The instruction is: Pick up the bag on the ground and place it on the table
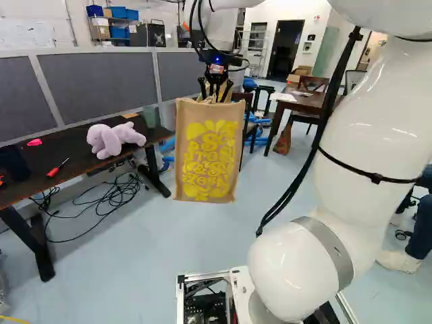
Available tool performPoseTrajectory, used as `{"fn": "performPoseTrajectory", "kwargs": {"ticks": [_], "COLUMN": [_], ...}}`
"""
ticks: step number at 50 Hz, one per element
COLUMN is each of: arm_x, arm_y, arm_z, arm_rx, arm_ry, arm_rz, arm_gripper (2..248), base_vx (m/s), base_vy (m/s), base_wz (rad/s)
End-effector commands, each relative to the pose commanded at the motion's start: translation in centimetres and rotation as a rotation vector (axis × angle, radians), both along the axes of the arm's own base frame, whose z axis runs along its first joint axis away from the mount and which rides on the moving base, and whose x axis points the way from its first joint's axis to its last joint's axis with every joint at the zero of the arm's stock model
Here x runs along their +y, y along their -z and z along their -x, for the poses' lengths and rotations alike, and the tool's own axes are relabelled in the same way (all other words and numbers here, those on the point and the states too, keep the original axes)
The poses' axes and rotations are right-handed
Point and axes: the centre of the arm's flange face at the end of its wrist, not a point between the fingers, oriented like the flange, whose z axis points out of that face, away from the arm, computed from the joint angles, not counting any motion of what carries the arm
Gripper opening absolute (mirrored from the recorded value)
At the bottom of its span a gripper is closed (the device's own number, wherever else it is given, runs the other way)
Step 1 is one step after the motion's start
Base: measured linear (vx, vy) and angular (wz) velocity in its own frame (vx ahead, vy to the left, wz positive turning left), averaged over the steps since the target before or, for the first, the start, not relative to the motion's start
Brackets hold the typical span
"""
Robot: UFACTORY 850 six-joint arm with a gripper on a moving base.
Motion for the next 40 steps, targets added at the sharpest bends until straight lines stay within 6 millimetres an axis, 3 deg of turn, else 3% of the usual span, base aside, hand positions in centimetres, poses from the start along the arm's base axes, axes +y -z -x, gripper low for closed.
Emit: {"fn": "performPoseTrajectory", "kwargs": {"ticks": [40], "arm_x": [0.0], "arm_y": [0.0], "arm_z": [0.0], "arm_rx": [0.0], "arm_ry": [0.0], "arm_rz": [0.0], "arm_gripper": [22], "base_vx": [-0.001], "base_vy": [0.05], "base_wz": [0.242]}}
